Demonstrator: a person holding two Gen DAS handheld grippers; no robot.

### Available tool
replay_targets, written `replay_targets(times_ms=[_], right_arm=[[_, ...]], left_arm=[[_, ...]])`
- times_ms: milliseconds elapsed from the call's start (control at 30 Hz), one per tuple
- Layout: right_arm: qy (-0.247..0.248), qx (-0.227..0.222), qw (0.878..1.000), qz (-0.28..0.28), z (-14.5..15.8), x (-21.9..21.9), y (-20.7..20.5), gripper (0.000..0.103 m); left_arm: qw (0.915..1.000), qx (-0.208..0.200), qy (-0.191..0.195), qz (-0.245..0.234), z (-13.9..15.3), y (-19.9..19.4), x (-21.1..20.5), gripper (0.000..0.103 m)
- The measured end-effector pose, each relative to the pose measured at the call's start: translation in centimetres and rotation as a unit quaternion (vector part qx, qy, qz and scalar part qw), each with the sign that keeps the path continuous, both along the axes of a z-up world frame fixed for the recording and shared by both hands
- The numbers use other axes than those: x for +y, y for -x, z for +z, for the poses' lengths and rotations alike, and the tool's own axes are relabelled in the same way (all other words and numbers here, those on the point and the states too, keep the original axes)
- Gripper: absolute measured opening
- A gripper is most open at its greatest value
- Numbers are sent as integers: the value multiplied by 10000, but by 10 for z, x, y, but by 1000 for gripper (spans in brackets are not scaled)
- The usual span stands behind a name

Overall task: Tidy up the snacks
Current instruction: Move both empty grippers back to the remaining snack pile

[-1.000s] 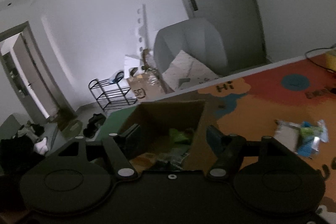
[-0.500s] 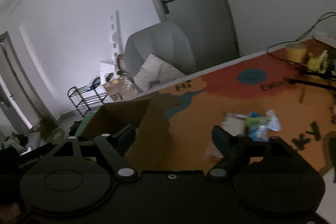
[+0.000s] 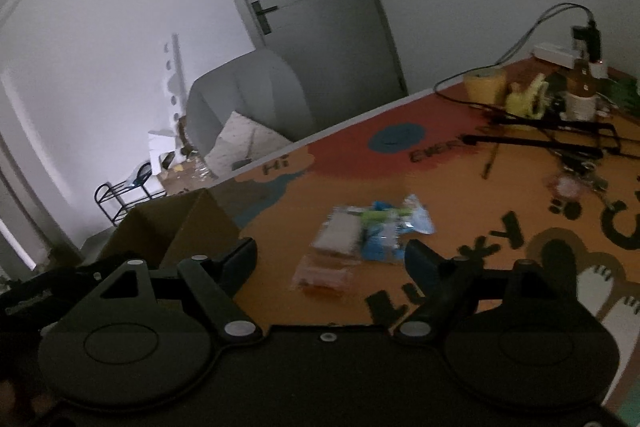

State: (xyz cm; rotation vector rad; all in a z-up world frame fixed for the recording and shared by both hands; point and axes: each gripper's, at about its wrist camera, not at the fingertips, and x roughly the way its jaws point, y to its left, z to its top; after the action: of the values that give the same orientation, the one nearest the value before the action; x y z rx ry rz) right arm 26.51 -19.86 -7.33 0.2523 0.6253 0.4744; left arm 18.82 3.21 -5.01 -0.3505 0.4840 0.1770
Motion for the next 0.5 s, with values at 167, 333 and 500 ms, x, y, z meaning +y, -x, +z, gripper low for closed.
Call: replay_targets(times_ms=[167, 333, 500], right_arm=[[-34, 32, 9999, -112, -4, -15, -5, 82], [-106, 87, 9997, -183, -10, -26, -12, 80], [-155, 188, 9995, -180, -16, -34, -20, 75]], left_arm=[[9998, 14, 19, -202, -1, -10, -15, 90], [9994, 71, -14, -325, -4, -22, -29, 90], [9987, 158, -115, -474, -7, -34, -41, 90]])
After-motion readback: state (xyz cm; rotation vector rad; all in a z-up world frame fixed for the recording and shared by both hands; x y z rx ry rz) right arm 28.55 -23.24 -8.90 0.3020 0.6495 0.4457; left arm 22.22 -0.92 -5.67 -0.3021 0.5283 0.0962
